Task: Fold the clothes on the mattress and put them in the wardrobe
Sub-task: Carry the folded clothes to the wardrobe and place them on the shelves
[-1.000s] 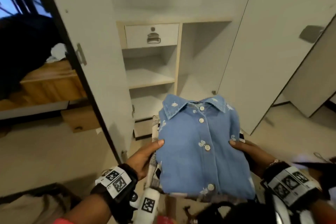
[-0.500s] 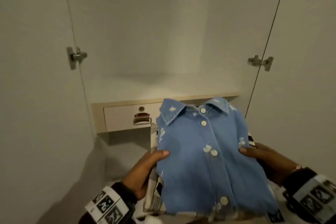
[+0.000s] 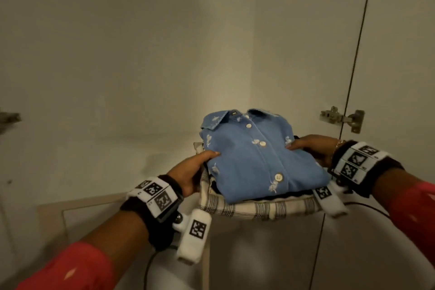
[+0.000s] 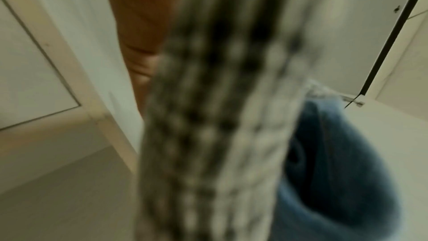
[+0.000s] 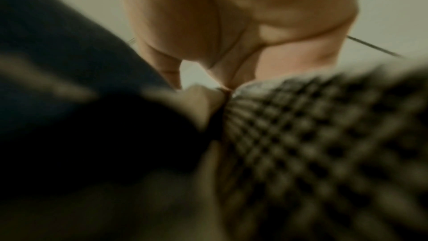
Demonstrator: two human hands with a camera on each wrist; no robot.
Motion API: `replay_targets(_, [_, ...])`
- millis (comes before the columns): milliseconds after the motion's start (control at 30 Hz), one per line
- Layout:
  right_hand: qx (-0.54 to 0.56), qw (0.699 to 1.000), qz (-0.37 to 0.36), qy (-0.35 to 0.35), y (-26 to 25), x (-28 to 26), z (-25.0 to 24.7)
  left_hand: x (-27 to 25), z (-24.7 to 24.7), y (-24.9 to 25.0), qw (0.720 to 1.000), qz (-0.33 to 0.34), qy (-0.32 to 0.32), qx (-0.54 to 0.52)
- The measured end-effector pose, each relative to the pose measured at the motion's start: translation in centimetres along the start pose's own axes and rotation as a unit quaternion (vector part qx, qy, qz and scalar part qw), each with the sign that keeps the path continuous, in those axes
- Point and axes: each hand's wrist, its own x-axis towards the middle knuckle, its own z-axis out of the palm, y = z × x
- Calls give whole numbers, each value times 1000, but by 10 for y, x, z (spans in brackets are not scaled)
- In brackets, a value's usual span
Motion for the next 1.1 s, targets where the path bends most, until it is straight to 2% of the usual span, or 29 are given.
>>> replay_targets(167, [-59, 998, -6, 24, -11, 94, -39, 93, -1, 4, 998, -29, 33, 41])
replay_targets(333, [-153, 987, 0, 53, -29, 167, -67, 161, -3, 3, 993, -72, 74, 63])
replay_targets(400, [-181, 982, 7, 52, -33, 189, -73, 178, -2, 5, 991, -75, 82, 71])
replay_targets(500, [-207, 977, 16, 42, -26, 219, -85, 192, 2, 1, 981, -75, 116, 136])
replay_targets(633, [-285, 958, 11, 40, -12, 228, -93, 188, 1, -8, 977, -68, 134, 151])
replay_targets(700, [-339, 937, -38, 75, -5, 216, -96, 184, 1, -12, 968, -28, 165, 186])
replay_targets(800, [-269, 939, -185, 109, 12, 179, -96, 173, 11, -16, 940, 62, 230, 243])
replay_targets(867, [-234, 933, -270, 40, 23, 152, -89, 167, 19, -18, 935, 80, 200, 281])
replay_targets(933, [-323, 894, -311, -17, 37, 141, -77, 160, 28, -18, 941, 63, 137, 302])
replay_targets(1000, [-412, 842, -348, 26, 54, 150, -64, 158, 34, -19, 932, 55, 97, 344])
replay_targets(1100, [-408, 819, -376, 146, 62, 161, -49, 164, 36, -14, 890, 112, 138, 419])
